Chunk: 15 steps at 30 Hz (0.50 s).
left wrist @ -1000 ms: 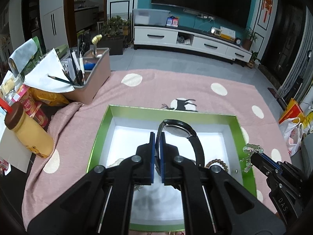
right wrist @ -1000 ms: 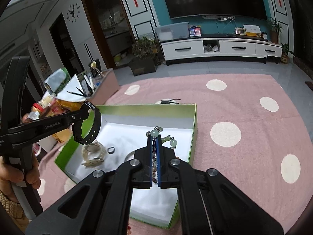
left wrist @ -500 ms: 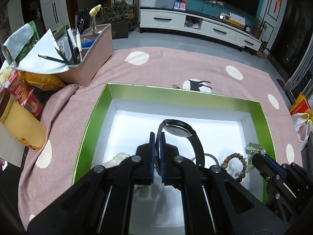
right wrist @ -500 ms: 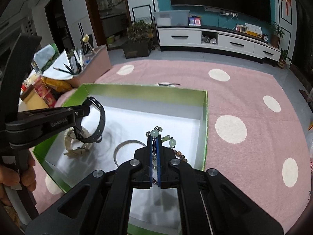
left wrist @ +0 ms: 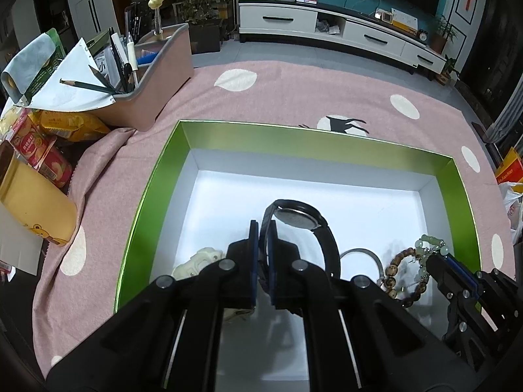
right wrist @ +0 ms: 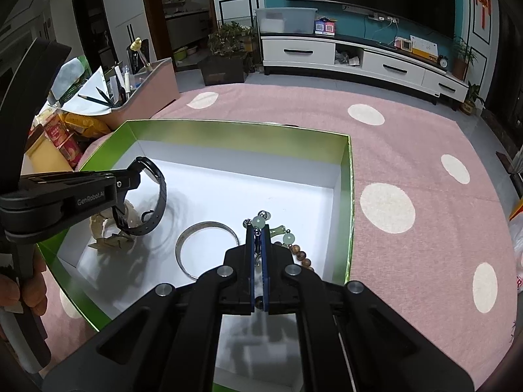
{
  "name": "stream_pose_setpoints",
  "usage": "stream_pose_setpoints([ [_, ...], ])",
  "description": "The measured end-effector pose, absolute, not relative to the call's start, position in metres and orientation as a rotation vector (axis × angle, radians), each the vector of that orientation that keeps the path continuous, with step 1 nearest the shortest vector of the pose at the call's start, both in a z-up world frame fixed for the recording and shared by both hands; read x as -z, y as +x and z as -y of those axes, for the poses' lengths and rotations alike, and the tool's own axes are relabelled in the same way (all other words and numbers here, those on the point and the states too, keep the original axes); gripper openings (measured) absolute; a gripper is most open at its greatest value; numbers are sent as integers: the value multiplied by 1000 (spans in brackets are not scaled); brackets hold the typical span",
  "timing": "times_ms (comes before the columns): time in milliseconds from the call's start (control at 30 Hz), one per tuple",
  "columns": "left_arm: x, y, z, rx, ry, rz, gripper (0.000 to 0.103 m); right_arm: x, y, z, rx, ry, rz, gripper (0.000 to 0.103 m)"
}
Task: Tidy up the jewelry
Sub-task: 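Open the left tool dropping the watch while the right tool releases the jade bracelet into the box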
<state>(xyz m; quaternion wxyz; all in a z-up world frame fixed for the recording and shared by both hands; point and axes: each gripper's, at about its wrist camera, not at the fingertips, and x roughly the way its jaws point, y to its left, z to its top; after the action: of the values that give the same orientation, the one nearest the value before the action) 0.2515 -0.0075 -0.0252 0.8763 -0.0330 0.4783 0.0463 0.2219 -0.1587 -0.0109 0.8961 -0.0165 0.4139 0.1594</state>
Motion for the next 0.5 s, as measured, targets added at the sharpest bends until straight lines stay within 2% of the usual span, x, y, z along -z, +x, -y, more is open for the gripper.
stream_pose_setpoints([
  [167,25,251,8,-97,-66,-998,9,11,222,153,-328,-62,-862,5],
  [233,24,251,8,-95,-66,-996,14,11,222,152,-325,-67,-863,9],
  [333,20,250,8,-94,-66,-985,15,10,221,151,-324,-71,-862,13],
  [367,19,250,8,-93,-68,-980,20,10,220,151,-321,-72,-862,18],
  [400,17,250,7,-91,-71,-976,30,10,220,152,-314,-72,-863,29],
  [467,13,248,7,-88,-78,-964,40,8,219,154,-305,-68,-857,42],
  [500,12,247,7,-88,-78,-959,41,7,217,155,-297,-68,-850,43],
])
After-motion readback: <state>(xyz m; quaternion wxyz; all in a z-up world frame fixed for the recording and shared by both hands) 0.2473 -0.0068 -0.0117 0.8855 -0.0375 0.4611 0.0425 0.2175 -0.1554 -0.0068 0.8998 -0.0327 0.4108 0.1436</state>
